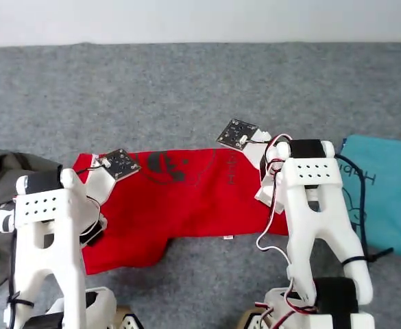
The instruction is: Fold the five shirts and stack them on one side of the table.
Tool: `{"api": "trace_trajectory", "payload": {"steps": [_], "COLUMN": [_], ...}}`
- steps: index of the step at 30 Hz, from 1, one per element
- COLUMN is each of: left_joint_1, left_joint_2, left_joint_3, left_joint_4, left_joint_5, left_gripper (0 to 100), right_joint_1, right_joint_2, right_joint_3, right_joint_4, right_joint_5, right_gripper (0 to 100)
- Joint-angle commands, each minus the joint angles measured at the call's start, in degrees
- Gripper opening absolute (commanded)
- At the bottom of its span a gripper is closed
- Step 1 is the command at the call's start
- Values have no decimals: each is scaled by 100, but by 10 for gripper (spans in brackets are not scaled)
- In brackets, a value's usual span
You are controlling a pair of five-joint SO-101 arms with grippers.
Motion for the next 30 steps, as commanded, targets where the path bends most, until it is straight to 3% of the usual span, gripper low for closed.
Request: {"api": "trace_trajectory", "payload": {"steps": [1, 11, 16, 25, 30], "left_joint_1": [-35, -35, -35, -9, 9], "left_joint_2": [-167, -167, -167, -141, -97], "left_joint_3": [-66, -66, -119, -910, -1103], "left_joint_4": [-79, -220, -237, -264, -1327], "left_joint_5": [44, 53, 97, 888, 1996], "left_gripper": [68, 66, 66, 66, 66], "right_joint_1": [-31, -22, -13, 4, -22], "right_joint_2": [-286, -277, -277, -215, -198], "right_joint_3": [-273, -923, -1160, -1187, -1152], "right_joint_4": [57, 505, 558, 259, -602], "right_joint_5": [-62, -88, -492, -1143, -1662], "right_gripper": [146, 145, 145, 145, 143]}}
